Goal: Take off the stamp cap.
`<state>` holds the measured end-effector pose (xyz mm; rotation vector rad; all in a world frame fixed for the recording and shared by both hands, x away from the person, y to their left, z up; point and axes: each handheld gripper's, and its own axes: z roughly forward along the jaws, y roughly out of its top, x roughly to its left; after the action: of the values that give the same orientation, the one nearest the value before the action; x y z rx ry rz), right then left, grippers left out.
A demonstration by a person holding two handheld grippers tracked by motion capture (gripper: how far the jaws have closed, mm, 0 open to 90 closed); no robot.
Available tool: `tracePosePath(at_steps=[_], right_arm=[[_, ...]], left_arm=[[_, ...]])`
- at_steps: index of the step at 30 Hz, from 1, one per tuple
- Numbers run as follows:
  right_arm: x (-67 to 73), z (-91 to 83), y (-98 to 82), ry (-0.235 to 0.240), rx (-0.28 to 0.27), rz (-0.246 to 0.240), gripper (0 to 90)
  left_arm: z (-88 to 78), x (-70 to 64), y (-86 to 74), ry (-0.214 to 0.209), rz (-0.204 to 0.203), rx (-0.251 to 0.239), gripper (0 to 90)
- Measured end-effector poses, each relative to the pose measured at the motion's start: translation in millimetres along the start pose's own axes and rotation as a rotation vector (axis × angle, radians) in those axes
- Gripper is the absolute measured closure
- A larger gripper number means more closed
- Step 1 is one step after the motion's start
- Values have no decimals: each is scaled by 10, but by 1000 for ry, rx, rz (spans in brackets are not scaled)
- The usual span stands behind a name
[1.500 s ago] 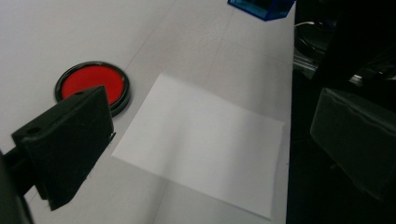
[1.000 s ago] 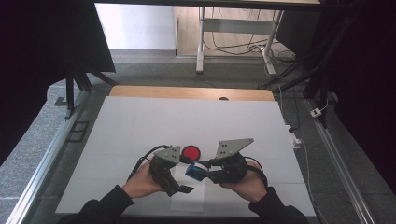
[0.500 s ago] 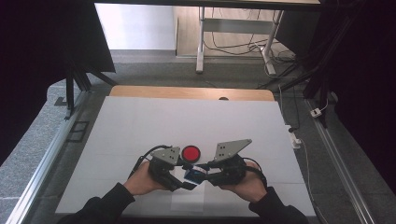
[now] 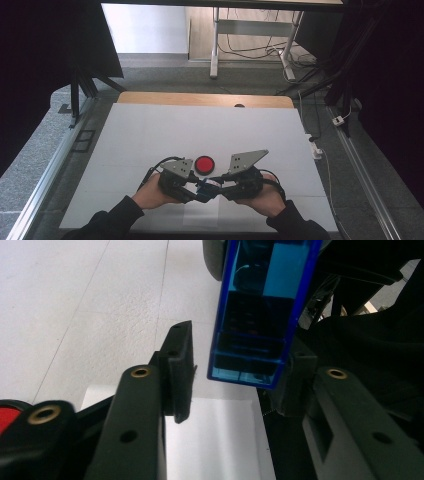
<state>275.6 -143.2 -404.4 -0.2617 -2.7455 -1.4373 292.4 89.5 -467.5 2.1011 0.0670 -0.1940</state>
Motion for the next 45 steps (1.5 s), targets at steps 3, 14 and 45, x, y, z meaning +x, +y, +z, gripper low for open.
tracePosePath(at_steps=[3,14,45], right_arm=[[0,-1,-1,-2,-1,0,708],[-3,-17,-3,17,-16,-4,707],[-29,-176,8,-1,-89,3,710]], left_arm=[[-2,-4,-3,-8,11,-2,619],[-21,11,-20,-53,13,-37,683],[-25,31,-114,-27,-12,23,692]])
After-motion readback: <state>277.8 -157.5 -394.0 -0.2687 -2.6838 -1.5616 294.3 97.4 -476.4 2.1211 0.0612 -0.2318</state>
